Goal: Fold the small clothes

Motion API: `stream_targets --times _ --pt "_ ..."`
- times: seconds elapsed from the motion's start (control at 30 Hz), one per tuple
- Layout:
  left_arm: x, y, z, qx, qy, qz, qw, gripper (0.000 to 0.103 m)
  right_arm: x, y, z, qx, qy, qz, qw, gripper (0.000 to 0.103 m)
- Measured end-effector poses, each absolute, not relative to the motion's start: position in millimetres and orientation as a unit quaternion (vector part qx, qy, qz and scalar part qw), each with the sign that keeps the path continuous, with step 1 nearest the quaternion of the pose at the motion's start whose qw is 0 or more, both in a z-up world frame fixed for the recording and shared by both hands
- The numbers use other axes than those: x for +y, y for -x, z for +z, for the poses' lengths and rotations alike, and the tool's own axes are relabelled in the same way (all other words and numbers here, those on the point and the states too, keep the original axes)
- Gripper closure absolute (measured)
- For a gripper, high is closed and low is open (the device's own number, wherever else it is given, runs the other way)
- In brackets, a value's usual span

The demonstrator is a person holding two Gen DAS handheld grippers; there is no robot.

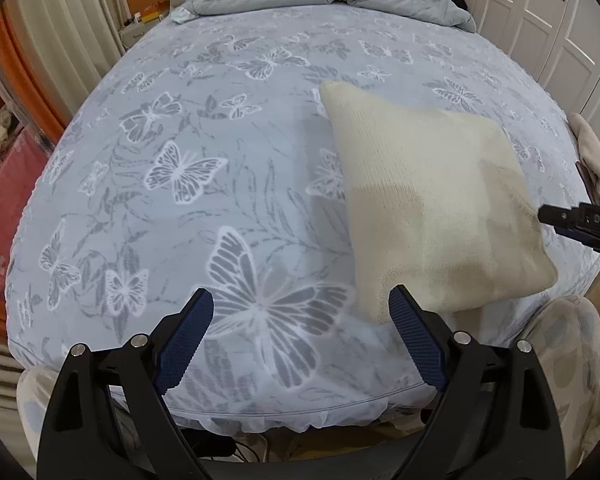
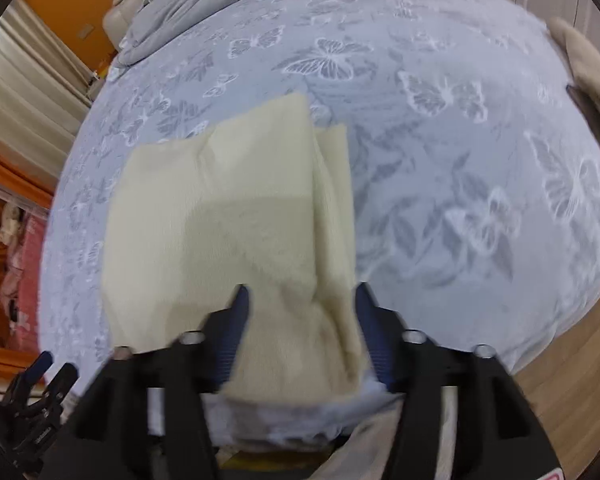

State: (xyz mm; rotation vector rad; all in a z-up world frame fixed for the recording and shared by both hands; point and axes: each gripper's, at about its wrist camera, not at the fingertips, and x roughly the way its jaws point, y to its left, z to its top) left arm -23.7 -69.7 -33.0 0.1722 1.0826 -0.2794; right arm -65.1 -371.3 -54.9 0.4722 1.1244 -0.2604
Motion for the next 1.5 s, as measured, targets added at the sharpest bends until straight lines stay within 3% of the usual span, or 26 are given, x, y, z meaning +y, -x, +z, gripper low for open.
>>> stream_targets --times 0.07,0.1,0.13,0.17,0.27,0.33,0.43,0.5,0.57,0.63,0.73,0.9,0.97,1.03,1.1,1.13,1.2,1.23,1.27,1.37,1.5 --pt "-72 22 -35 0.518 -0.078 -0.134 0.841 0.016 -368 46 -74 0.546 -0.217 -0.119 0.801 0.046" --pt "-74 22 -35 0.520 -0.078 -0.135 0.840 0.016 -354 29 -87 0.554 -0.221 -0.109 0.795 0.053" --pt "-76 21 -36 0.523 -0.077 -0.137 0.838 0.016 -353 25 -87 0.553 -0.223 -0.096 0.797 0.072" --pt "-77 20 -36 0.524 -0.076 -0.137 0.837 0.016 -352 24 -78 0.544 -0.218 -0.092 0.805 0.078" --pt "-79 16 -33 0.521 -0.072 -0.140 0.839 0.016 -363 33 -45 0.491 -0.236 -0.087 0.834 0.080" --pt "-81 11 -31 0.521 -0.056 -0.147 0.839 0.016 -376 38 -52 0.493 -0.249 -0.097 0.828 0.080" --pt "-88 -4 -36 0.533 -0.017 -0.163 0.830 0.016 -377 26 -105 0.561 -0.234 -0.097 0.788 0.071" --pt "-96 -15 -42 0.547 0.008 -0.180 0.818 0.016 -378 30 -96 0.548 -0.234 -0.102 0.797 0.063" --pt "-106 -29 -48 0.558 0.014 -0.185 0.809 0.012 -381 34 -82 0.526 -0.234 -0.115 0.809 0.041" --pt "-115 -42 -53 0.566 0.027 -0.190 0.802 0.010 -384 33 -82 0.518 -0.241 -0.105 0.814 0.027" --pt "-124 -60 -66 0.586 0.059 -0.201 0.783 0.008 -391 24 -104 0.543 -0.261 -0.098 0.792 0.026" --pt "-131 -85 -106 0.633 0.130 -0.198 0.737 0.005 -407 16 -134 0.548 -0.358 -0.067 0.753 0.016" --pt "-134 -90 -120 0.647 0.163 -0.207 0.716 0.005 -410 13 -140 0.547 -0.374 -0.050 0.748 0.005" --pt "-136 -94 -132 0.660 0.190 -0.213 0.695 0.005 -409 8 -140 0.548 -0.367 -0.039 0.751 0.005" --pt "-134 -97 -141 0.671 0.213 -0.215 0.677 0.005 -404 3 -141 0.544 -0.362 -0.030 0.756 0.009" --pt "-133 -98 -143 0.674 0.219 -0.215 0.672 0.005 -402 1 -141 0.537 -0.367 -0.015 0.759 0.029" --pt "-135 -97 -138 0.673 0.208 -0.213 0.677 0.009 -401 2 -137 0.527 -0.376 -0.022 0.761 0.045" --pt "-135 -96 -134 0.672 0.201 -0.214 0.680 0.014 -400 7 -130 0.518 -0.379 -0.028 0.766 0.058" --pt "-137 -94 -126 0.669 0.187 -0.216 0.686 0.020 -399 11 -124 0.511 -0.383 -0.034 0.769 0.063" --pt "-134 -88 -104 0.658 0.170 -0.233 0.696 0.036 -387 24 -98 0.489 -0.381 -0.033 0.784 0.067" --pt "-124 -69 -70 0.651 0.158 -0.257 0.697 0.039 -369 61 -69 0.482 -0.378 -0.031 0.790 0.068"
